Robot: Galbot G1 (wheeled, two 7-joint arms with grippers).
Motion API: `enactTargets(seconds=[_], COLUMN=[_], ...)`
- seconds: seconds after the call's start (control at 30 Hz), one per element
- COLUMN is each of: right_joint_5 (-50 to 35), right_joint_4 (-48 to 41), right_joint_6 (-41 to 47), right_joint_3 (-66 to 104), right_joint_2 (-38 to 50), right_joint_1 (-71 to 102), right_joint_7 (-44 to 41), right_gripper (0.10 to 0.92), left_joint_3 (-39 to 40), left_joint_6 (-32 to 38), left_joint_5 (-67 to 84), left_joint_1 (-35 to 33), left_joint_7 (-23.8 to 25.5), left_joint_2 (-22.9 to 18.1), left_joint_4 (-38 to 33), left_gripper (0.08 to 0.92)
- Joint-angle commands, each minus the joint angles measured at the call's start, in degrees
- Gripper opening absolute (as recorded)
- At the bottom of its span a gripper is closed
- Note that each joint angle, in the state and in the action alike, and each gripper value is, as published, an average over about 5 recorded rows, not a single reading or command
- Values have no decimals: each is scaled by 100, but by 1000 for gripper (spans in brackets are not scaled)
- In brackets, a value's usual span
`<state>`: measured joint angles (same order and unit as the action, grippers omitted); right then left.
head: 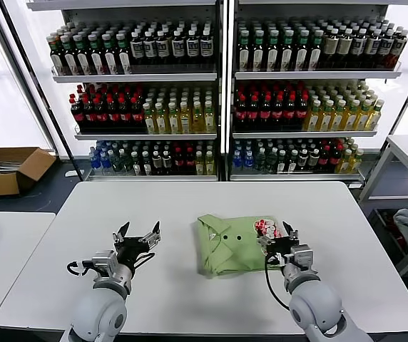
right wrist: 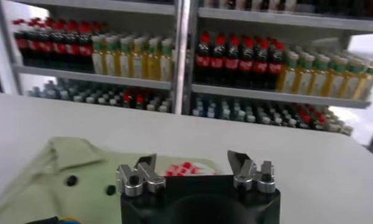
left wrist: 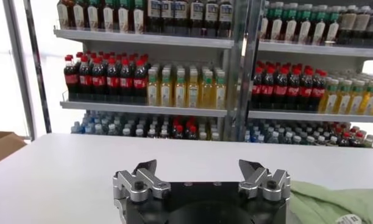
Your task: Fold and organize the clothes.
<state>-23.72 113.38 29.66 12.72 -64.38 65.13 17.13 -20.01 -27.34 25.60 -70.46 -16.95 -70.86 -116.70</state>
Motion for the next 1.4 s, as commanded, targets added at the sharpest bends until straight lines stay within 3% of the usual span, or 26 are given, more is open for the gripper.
enactTargets(seconds=[0.03,0.83,1.23,1.4], right_joint_5=[294,95,-249,-346], right_joint_4=[36,-544,381,150], right_joint_6=[-231,68,-16,-133], right_joint_3=[-818,-1139,-602,-600], right_joint_2=[-83,-297,-346,-586], right_joint_1=[-31,52,-40,-541], right_joint_7=[-512,-187,-153,-69], right_gripper=[798,823,823,823], left_joint_3=[17,24,-7,-11], left_joint_6=[-5,-62,-50,-51], left_joint_5=[-61,-81,-84,-93], left_joint_1=[-94,-172,-303,-360], left_joint_7=[15,13,24,24], left_joint_2=[-44,-141,-139,-150], left_joint_4=[-12,-35,-112,-137], left_gripper=[823,823,823,823])
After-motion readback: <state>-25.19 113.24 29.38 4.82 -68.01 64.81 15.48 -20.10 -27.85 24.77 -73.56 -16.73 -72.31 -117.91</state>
